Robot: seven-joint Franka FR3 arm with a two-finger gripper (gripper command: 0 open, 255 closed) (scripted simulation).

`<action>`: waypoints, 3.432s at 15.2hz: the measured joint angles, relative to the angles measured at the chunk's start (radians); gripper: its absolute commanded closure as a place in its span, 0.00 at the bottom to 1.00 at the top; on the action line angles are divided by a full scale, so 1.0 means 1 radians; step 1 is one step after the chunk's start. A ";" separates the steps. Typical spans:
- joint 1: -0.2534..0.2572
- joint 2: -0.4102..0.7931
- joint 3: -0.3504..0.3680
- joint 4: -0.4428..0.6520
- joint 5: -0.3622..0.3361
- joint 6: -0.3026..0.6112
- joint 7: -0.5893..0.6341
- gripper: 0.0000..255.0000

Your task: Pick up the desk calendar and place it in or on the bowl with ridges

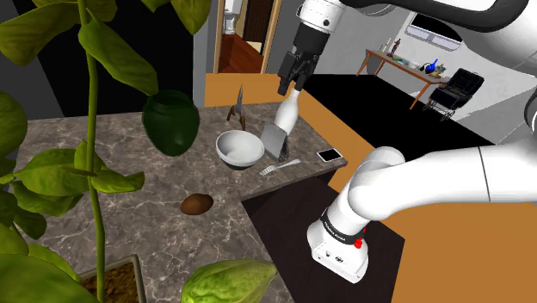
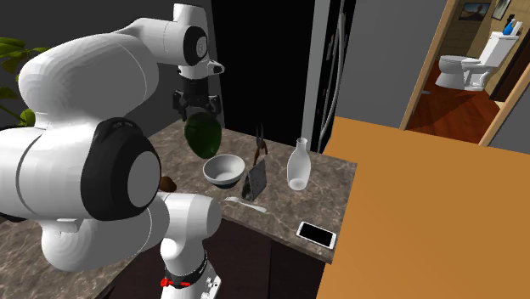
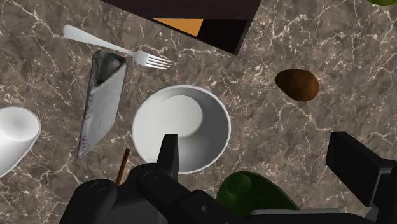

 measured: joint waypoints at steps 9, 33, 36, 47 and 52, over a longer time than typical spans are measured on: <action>-0.070 0.036 -0.043 -0.170 -0.062 0.206 0.004 0.00; -0.221 0.382 -0.171 -0.396 -0.188 0.795 0.011 0.00; -0.221 0.384 -0.171 -0.397 -0.188 0.797 0.011 0.00; -0.221 0.384 -0.171 -0.397 -0.188 0.797 0.011 1.00; -0.223 0.336 -0.163 -0.372 -0.189 0.725 0.015 1.00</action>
